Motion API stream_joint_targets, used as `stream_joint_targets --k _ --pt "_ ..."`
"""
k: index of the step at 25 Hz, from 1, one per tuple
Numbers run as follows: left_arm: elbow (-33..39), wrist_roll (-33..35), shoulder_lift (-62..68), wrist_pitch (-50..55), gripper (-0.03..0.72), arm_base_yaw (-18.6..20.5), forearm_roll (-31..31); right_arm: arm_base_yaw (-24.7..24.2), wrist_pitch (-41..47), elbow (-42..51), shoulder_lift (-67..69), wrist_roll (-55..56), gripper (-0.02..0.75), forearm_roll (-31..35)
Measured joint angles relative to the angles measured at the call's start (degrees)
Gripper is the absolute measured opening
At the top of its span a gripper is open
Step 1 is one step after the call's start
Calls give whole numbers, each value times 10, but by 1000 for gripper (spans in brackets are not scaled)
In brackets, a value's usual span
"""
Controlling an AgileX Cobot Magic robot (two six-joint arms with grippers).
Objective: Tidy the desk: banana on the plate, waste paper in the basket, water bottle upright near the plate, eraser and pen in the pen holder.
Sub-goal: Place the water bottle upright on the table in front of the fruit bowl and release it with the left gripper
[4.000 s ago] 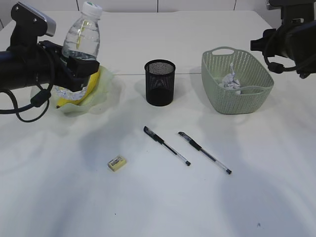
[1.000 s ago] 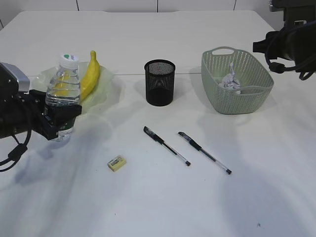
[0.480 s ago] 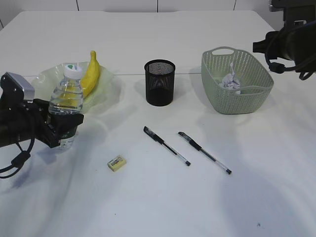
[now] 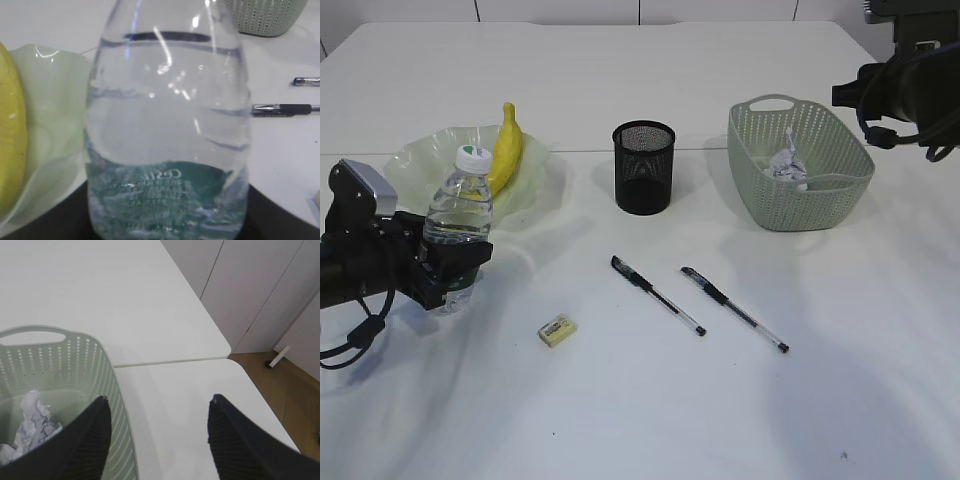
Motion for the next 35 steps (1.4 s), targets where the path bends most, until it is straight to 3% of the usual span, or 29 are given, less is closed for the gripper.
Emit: stream_joint_targets --k 12,21,31,35 --pt "-30 2 8 6 379 -7 -4 0 0 0 0 -2 461 -1" --pt "-77 -8 9 8 379 -69 -51 0 0 0 0 -2 461 -22" --pt "-77 -17 -60 13 379 -66 -67 0 0 0 0 -2 461 -26" --pt "-77 -25 -110 5 379 -48 -56 0 -5 0 0 -2 461 -27"
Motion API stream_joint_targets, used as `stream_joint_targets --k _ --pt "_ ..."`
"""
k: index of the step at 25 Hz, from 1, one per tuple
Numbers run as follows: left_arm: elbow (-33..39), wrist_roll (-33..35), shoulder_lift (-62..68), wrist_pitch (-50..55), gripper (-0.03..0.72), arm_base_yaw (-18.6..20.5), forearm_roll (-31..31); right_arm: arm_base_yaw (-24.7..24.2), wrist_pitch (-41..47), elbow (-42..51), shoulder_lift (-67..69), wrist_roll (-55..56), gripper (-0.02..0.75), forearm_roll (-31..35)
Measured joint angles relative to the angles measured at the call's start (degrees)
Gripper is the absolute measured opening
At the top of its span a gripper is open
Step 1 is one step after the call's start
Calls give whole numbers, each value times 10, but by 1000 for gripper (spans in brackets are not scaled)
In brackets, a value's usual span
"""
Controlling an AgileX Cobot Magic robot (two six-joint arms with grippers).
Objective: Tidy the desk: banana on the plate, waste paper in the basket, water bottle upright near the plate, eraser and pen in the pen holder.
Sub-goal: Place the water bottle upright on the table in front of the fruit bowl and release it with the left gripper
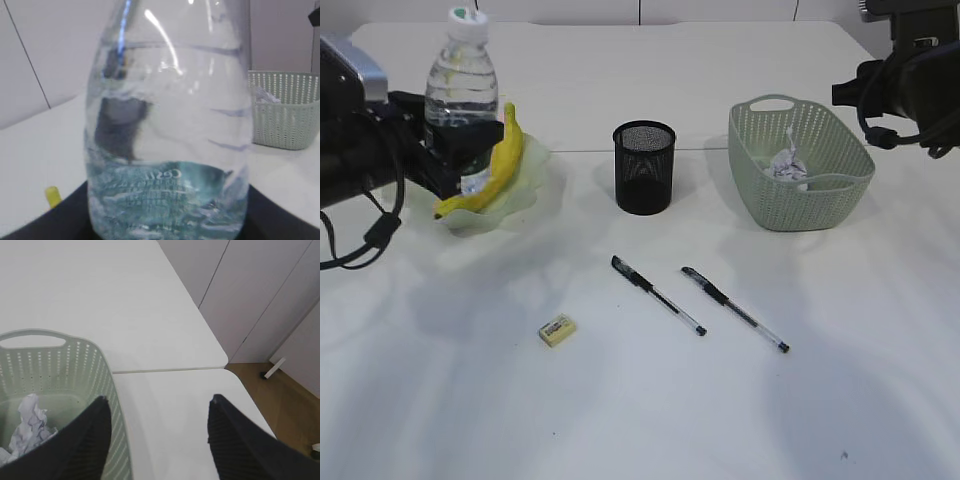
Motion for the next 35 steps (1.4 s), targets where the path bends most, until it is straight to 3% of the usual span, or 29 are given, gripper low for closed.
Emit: stream_joint_targets --k 21,35 --pt "0 -71 -58 -2 379 220 168 0 -10 0 0 0 461 0" --pt "0 -109 -58 -4 379 282 235 0 -12 0 0 -1 461 0"
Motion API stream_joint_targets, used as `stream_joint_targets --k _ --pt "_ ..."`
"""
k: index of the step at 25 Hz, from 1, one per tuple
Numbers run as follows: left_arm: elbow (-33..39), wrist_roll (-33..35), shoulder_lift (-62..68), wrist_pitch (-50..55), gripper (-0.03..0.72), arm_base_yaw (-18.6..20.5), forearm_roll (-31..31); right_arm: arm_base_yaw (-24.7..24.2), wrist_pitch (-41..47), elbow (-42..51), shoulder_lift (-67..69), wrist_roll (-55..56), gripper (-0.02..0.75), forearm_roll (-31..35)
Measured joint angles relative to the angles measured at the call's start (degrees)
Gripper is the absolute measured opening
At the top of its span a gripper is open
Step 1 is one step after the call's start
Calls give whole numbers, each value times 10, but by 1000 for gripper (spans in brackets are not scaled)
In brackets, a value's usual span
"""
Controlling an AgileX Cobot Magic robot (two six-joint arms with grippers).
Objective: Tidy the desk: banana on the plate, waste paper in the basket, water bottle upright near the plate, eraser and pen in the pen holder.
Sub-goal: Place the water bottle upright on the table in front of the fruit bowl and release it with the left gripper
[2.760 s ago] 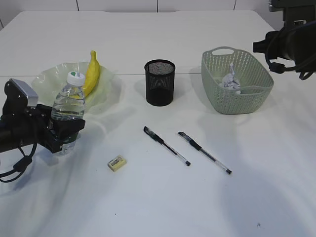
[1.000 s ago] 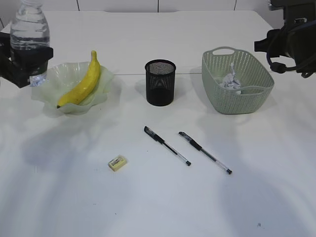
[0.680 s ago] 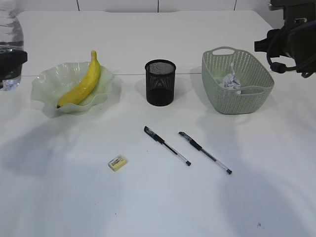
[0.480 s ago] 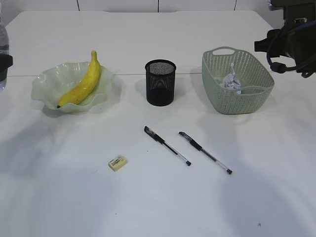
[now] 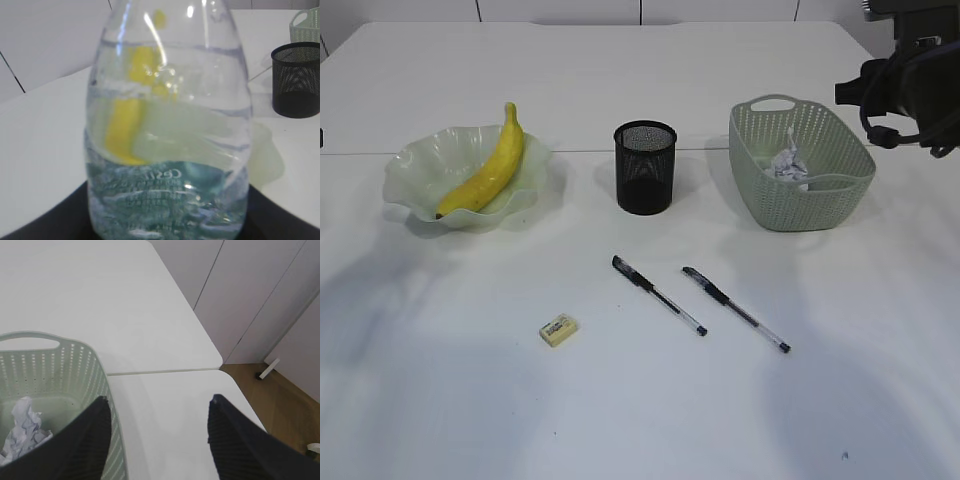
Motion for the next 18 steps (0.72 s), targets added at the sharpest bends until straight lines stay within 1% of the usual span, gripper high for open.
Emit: stream_joint_targets --k 7,18 --pt "0 -23 0 -1 379 1 49 0 0 0 0 0 461 0" --pt "0 -25 11 -7 379 2 64 0 0 0 0 -1 461 0"
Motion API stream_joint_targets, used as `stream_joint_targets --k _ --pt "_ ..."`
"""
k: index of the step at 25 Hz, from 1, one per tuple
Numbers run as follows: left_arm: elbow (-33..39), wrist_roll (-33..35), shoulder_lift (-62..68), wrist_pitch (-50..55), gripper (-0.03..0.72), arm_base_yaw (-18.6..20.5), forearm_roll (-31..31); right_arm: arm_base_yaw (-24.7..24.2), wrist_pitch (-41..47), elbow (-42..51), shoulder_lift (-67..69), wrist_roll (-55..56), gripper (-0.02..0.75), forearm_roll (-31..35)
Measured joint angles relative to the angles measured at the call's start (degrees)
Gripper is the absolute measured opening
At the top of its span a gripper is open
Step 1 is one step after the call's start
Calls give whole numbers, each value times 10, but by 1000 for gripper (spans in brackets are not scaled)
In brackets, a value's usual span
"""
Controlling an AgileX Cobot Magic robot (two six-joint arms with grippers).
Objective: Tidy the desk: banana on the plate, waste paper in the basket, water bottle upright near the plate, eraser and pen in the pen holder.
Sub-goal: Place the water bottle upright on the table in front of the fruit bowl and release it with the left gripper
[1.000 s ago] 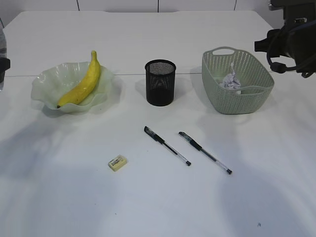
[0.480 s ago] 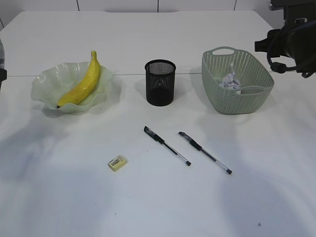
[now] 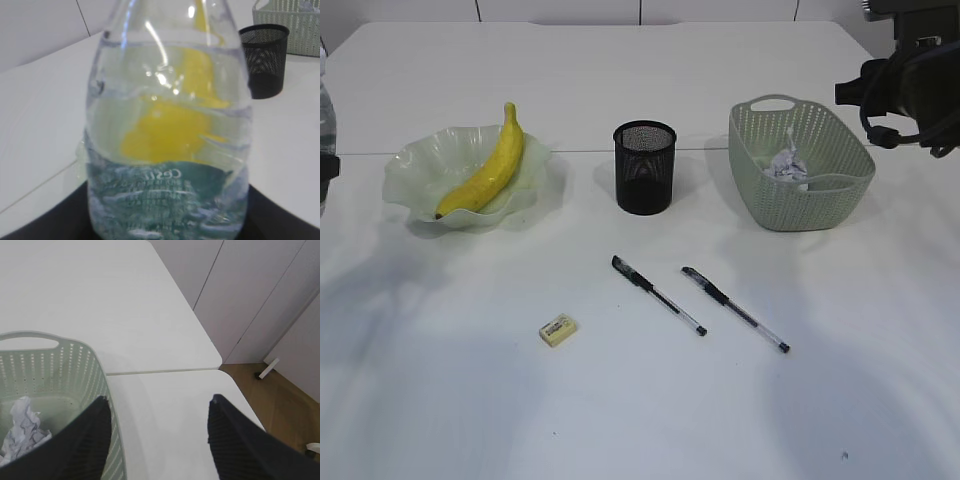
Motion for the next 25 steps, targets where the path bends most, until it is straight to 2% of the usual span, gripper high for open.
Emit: stream_joint_targets --k 10,25 --pt "0 2 63 -1 379 4 9 0 -2 0 0 -1 461 0" --pt "0 27 116 1 379 4 -33 0 -3 0 0 -1 461 0"
